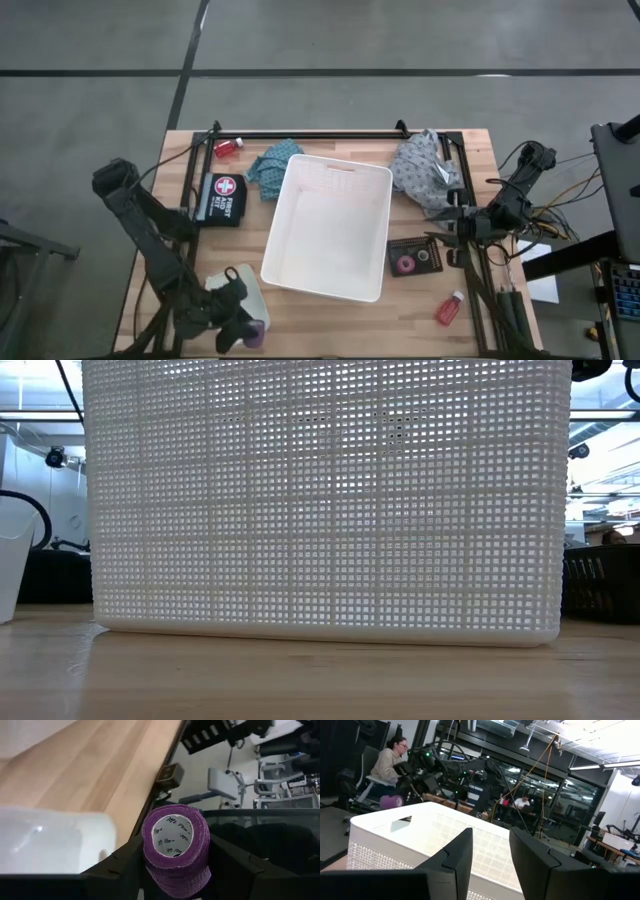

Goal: Pick & place medical supplies in basket/bin
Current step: Put the violet bandage into the black bin

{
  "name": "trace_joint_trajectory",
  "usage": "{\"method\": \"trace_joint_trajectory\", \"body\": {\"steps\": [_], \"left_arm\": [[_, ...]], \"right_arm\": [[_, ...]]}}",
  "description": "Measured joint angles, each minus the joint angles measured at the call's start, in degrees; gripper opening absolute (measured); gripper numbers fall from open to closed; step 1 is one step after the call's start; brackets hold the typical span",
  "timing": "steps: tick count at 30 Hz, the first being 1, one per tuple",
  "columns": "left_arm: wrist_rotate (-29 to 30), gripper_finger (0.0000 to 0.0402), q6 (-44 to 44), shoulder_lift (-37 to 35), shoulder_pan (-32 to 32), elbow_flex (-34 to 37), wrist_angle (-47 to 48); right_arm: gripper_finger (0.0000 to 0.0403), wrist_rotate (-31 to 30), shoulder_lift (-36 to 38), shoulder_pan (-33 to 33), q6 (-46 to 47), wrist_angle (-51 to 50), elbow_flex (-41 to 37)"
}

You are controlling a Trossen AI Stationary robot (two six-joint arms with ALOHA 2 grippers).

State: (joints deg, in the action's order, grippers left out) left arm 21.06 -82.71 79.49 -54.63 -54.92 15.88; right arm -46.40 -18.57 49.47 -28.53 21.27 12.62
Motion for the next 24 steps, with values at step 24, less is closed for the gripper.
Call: {"method": "trace_joint_trajectory", "body": {"steps": [24], "left_arm": [[9.0,0.0199,27.8,20.8,1.0,-16.7,-4.6]], "right_arm": [[0.0118,0.0,0.0,0.0,0.0,0.0,0.0]]}}
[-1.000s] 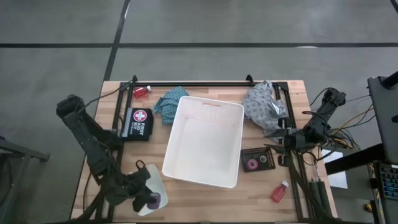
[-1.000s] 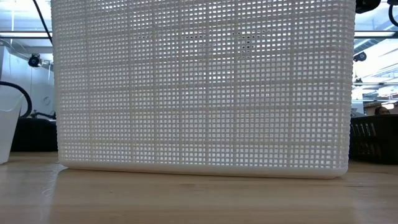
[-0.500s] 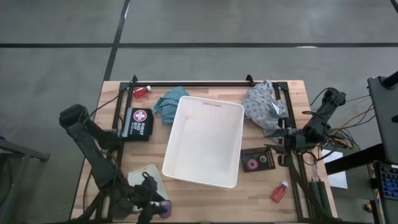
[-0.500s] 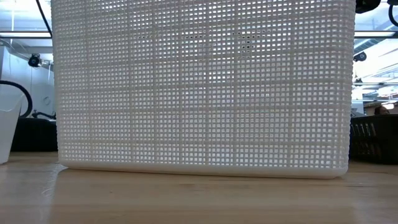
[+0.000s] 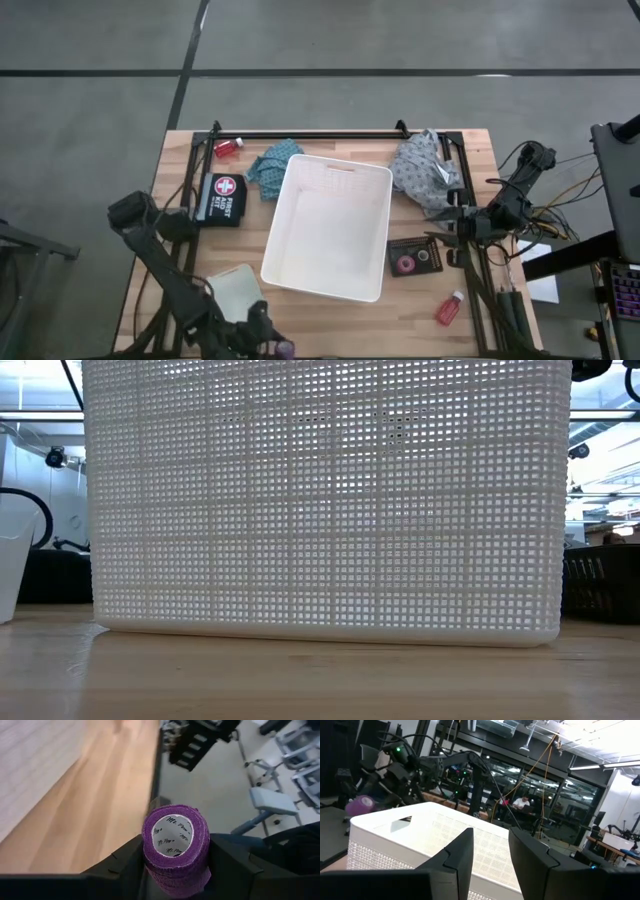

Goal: Pick & place medical supplies in basket/bin
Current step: Put the violet bandage into the black bin

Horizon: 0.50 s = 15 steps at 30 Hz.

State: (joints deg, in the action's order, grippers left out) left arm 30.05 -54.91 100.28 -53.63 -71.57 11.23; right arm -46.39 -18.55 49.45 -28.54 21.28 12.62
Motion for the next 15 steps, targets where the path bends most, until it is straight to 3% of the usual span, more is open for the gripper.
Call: {"method": "trace_joint_trajectory", "body": {"steps": [6,8,12,15], "left_arm": [[0.4,0.0199,10.8,2.2,0.0,-0.7,-10.6],[3.0,0.0199,13.2,2.3,0.1,-0.3,-13.2],[11.2,0.0199,11.0,2.3,0.2,0.6,-13.6],[12.9,0.0199,10.2,2.4,0.3,0.7,-13.5]], "right_arm": [[0.0117,0.0,0.0,0.0,0.0,0.0,0.0],[0.0119,0.0,0.0,0.0,0.0,0.0,0.0],[0.0125,0.0,0.0,0.0,0.0,0.0,0.0],[0.0128,0.0,0.0,0.0,0.0,0.0,0.0]]}}
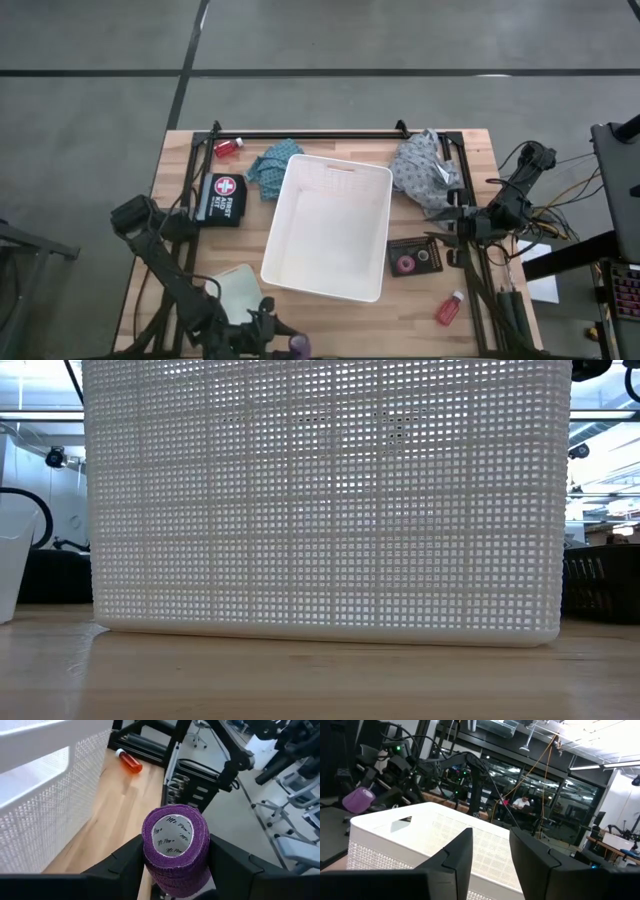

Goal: Pick & place medical supplies in basket/bin
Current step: Put the violet bandage into the black bin

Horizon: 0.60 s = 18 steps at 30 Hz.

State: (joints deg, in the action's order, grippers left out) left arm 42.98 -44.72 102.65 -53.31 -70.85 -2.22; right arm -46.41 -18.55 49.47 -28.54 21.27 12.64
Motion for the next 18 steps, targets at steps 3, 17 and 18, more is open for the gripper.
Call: {"method": "trace_joint_trajectory", "body": {"steps": [3,17,18], "left_arm": [[0.0,0.0199,-0.1,-0.1,0.2,0.0,-0.1],[2.1,0.0199,4.3,0.4,1.2,0.0,-0.5],[2.5,0.0199,5.3,0.9,1.2,0.0,-0.9]], "right_arm": [[0.0130,0.0,0.0,0.0,0.0,0.0,0.0],[0.0118,0.0,0.0,0.0,0.0,0.0,0.0],[0.0119,0.0,0.0,0.0,0.0,0.0,0.0]]}}
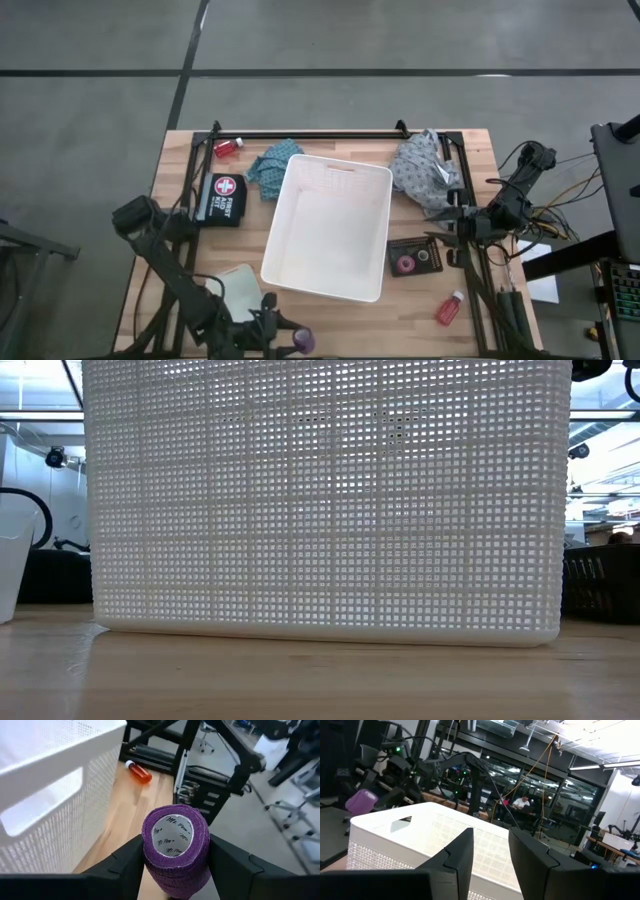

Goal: Pick & place medical supplies in basket/bin
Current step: Put the violet bandage into the black bin

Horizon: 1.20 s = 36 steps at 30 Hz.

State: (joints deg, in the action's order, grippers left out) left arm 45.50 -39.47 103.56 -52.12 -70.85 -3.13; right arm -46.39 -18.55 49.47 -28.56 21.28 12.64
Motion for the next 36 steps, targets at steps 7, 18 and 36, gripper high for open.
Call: {"method": "trace_joint_trajectory", "body": {"steps": [7,18,36], "left_arm": [[2.0,0.0200,5.2,5.2,0.2,0.0,-5.6],[3.0,0.0209,6.7,12.6,3.0,-0.6,-12.7],[2.5,0.0207,6.5,17.9,7.2,-1.2,-11.2]], "right_arm": [[0.0128,0.0,0.0,0.0,0.0,0.0,0.0],[0.0121,0.0,0.0,0.0,0.0,0.0,0.0],[0.0127,0.0,0.0,0.0,0.0,0.0,0.0]]}}
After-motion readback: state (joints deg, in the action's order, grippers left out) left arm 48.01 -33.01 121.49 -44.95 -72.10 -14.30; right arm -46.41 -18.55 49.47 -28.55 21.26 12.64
